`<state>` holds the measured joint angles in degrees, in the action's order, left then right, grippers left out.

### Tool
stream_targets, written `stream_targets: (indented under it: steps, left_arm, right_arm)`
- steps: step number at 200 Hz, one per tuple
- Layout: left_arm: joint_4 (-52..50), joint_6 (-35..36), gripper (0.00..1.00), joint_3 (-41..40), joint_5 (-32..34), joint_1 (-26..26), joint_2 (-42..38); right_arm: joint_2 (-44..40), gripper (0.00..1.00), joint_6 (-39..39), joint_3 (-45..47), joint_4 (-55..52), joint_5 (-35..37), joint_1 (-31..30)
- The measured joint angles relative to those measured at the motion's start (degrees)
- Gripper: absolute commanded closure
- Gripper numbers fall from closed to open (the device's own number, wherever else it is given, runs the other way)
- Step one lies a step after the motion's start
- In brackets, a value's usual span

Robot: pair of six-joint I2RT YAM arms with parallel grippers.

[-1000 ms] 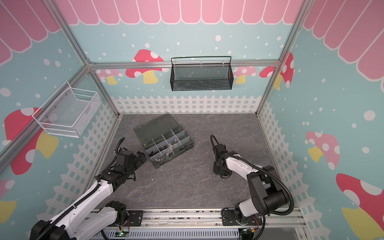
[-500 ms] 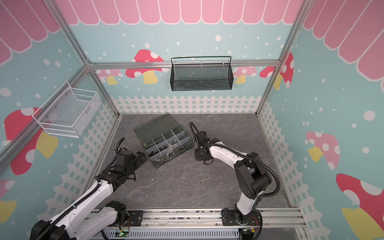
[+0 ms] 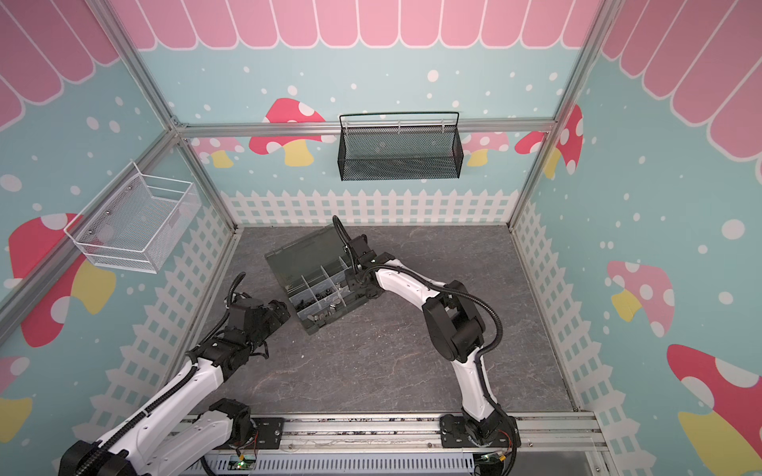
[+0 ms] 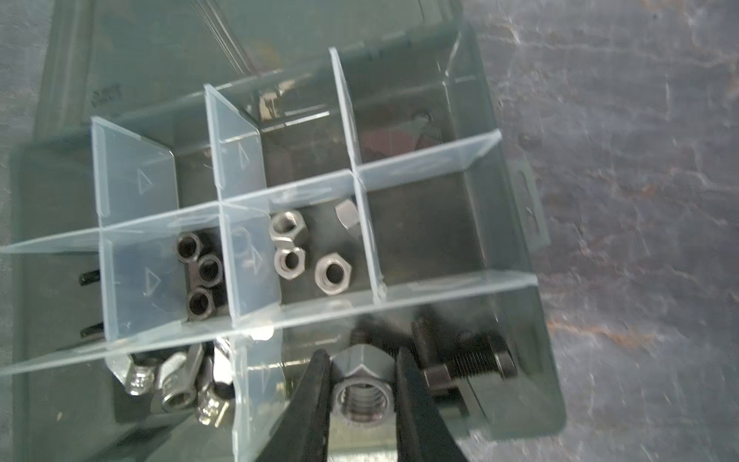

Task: Sort the screws and nuts into containers
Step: Place the nut into the container.

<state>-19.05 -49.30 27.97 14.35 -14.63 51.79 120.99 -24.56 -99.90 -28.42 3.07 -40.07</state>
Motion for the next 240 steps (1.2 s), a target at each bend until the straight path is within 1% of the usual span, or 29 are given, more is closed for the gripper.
stream_targets:
  steps: [30,64,81,115,132,173,216,240]
  left_arm:
    - [0.02,0.02,0.00,0.00,0.00,0.00,0.00]
    - [0.00,0.02,0.00,0.00,0.00,0.02,0.00]
    - [-0.02,0.02,0.00,0.00,0.00,0.02,-0.07]
    - [-0.04,0.02,0.00,0.00,0.00,0.11,-0.52]
    - [-0.04,0.02,0.00,0.00,0.00,0.22,-0.61]
    - [-0.22,0.02,0.00,0.00,0.00,0.26,-0.66]
    - [-0.98,0.04,0.00,0.00,0.09,0.26,-1.09]
    - [-1.66,0.31,0.00,0.00,0.90,0.28,-1.95]
  right_arm:
    - [4.46,0.98,2.32,-6.08,0.92,0.46,-0.61]
    - [7.89,0.95,4.24,-9.60,1.49,1.05,-1.22]
    - [9.16,0.90,4.85,-10.49,1.57,1.20,-1.36]
    - [10.19,0.74,5.46,-10.56,1.66,1.60,-1.62]
    - [10.19,0.69,5.55,-10.56,1.70,1.86,-1.66]
    - [10.19,0.62,5.77,-10.58,1.84,2.49,-1.66]
    - [10.05,0.58,5.79,-10.58,1.81,3.69,-1.66]
    - [7.69,0.53,5.03,-8.74,2.05,6.03,-1.66]
